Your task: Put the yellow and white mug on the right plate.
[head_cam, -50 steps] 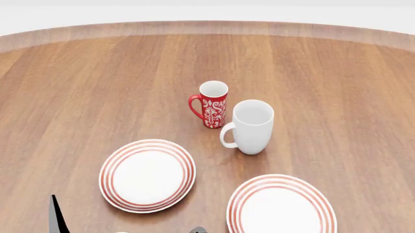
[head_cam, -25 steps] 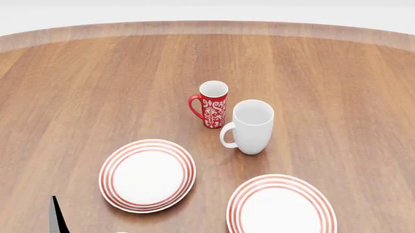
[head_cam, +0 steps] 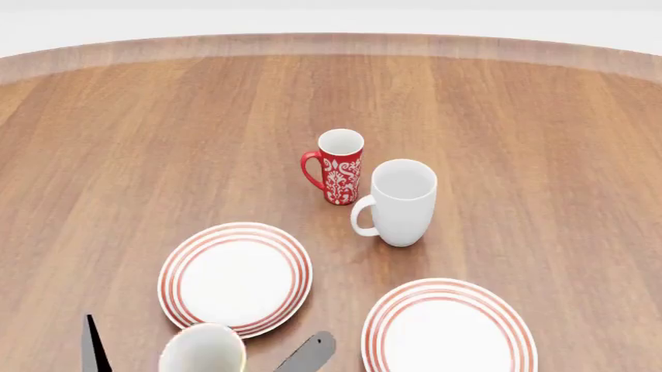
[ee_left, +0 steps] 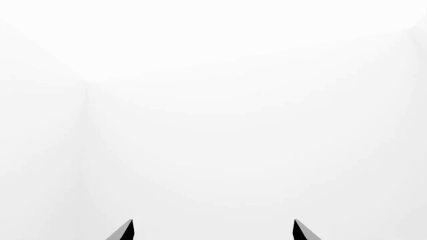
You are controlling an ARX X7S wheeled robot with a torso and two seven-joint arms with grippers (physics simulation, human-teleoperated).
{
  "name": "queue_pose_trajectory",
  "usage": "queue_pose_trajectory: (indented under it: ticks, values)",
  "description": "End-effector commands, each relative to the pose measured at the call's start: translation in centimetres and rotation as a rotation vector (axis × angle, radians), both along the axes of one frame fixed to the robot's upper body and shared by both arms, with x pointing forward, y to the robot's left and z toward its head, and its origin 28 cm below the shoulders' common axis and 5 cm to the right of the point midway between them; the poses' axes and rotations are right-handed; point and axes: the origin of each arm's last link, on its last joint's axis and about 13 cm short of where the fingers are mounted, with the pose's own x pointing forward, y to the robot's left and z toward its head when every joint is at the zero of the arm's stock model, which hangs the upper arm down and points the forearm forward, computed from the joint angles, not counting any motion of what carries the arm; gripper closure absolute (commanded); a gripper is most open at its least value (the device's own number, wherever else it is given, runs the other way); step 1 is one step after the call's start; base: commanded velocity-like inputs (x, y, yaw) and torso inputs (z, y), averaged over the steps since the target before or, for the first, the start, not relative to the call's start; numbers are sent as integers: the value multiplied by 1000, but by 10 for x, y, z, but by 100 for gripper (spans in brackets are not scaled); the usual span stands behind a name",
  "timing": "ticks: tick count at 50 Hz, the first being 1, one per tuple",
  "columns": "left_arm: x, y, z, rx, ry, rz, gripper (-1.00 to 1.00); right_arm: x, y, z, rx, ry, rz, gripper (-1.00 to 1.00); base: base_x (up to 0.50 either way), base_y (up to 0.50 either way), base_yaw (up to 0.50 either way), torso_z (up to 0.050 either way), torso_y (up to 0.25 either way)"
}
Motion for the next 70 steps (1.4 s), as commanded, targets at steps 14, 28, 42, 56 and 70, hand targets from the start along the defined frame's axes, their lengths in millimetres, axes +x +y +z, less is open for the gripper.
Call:
queue_pose_trajectory:
  ticks: [14, 28, 42, 56, 70]
  values:
    - [3, 1, 1, 8, -1, 15, -100, 47, -84, 131, 98, -290, -286, 100, 0, 0, 0, 0, 1]
    - [1, -1, 0, 16, 3, 1, -100, 26, -138, 175, 43, -385, -396, 100, 0, 0, 0, 0, 0]
    - [0, -2, -2, 22, 5, -6, -100, 28, -155, 187, -9, -363, -409, 100, 0, 0, 0, 0, 0]
    - [-1, -2, -1, 23, 3, -10, -100, 35, -165, 196, -53, -255, -339, 100, 0, 0, 0, 0, 0]
    - [-2, -3, 1, 26, 4, -13, -100, 22, -165, 172, -46, -91, -259, 100, 0, 0, 0, 0, 1]
